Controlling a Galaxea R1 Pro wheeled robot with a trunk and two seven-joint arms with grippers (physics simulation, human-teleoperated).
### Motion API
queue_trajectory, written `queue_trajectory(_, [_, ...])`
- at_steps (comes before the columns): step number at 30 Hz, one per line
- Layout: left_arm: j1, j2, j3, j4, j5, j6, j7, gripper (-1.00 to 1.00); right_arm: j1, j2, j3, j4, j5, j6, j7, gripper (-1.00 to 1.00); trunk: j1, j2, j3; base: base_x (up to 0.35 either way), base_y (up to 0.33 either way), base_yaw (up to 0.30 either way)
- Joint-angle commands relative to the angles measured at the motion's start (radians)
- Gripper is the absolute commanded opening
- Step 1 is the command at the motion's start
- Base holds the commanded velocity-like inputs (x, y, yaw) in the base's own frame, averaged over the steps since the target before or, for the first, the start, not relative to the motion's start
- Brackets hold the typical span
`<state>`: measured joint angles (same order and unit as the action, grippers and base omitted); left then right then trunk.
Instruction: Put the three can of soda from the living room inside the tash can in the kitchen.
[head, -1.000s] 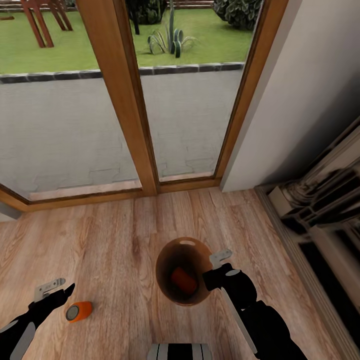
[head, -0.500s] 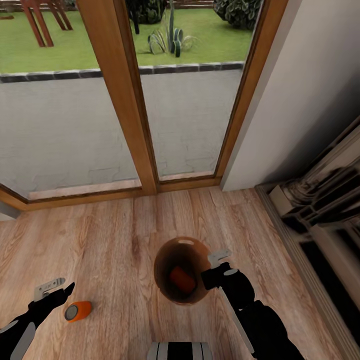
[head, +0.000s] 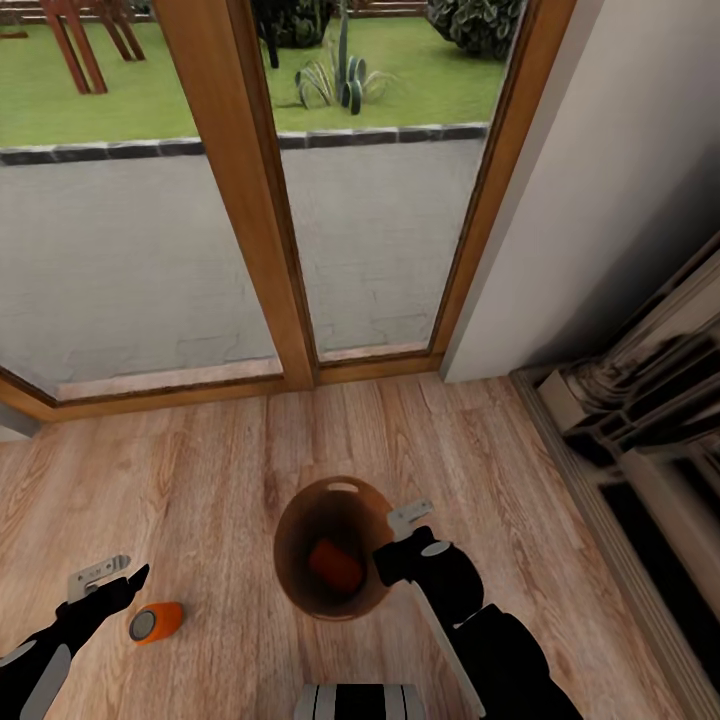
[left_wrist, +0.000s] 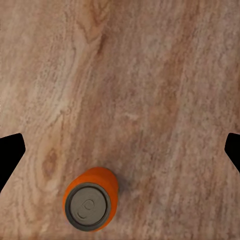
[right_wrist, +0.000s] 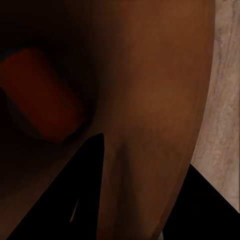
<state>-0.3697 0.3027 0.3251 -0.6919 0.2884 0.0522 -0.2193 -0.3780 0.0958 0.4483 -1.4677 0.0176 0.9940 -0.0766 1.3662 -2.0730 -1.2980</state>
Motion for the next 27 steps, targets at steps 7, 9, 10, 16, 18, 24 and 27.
queue_trajectory(7, [0.0, 0.0, 0.0, 0.0, 0.0, 0.0, 0.0, 1.0, 0.0, 0.0, 0.003, -0.007, -0.012, 0.0, -0.001, -1.0, 0.008, -0.014, -0.006, 0.0, 0.0, 0.0])
queue_trajectory(9, [0.0, 0.0, -0.001, 0.001, 0.0, 0.0, 0.0, 1.0, 0.0, 0.0, 0.003, -0.026, -0.01, 0.0, -0.001, -1.0, 0.015, -0.028, -0.012, 0.0, 0.0, 0.0])
queue_trajectory(10, [-0.001, 0.0, -0.001, 0.0, 0.0, 0.0, 0.0, 1.0, 0.0, -0.001, 0.002, -0.041, -0.009, 0.001, -0.002, -1.0, 0.015, -0.028, -0.012, 0.0, 0.0, 0.0])
queue_trajectory(16, [0.0, 0.0, -0.001, 0.0, 0.0, 0.0, 0.0, 1.0, -0.001, -0.006, -0.001, -0.062, -0.007, 0.003, -0.003, -1.0, 0.015, -0.028, -0.012, 0.0, 0.0, 0.0])
queue_trajectory(18, [0.0, 0.0, -0.001, 0.0, 0.0, 0.0, 0.0, 1.0, -0.002, -0.009, -0.003, -0.064, -0.007, 0.003, -0.003, -1.0, 0.015, -0.028, -0.012, 0.0, 0.0, 0.0])
queue_trajectory(24, [-0.001, 0.0, -0.001, 0.0, 0.0, 0.0, 0.0, 1.0, -0.012, -0.043, -0.043, -0.068, -0.007, 0.003, -0.003, -1.0, 0.015, -0.028, -0.012, 0.0, 0.0, 0.0])
queue_trajectory(27, [-0.001, 0.0, -0.001, 0.0, 0.0, 0.0, 0.0, 1.0, -0.015, -0.049, -0.066, -0.068, -0.007, 0.003, -0.003, -1.0, 0.015, -0.028, -0.012, 0.0, 0.0, 0.0])
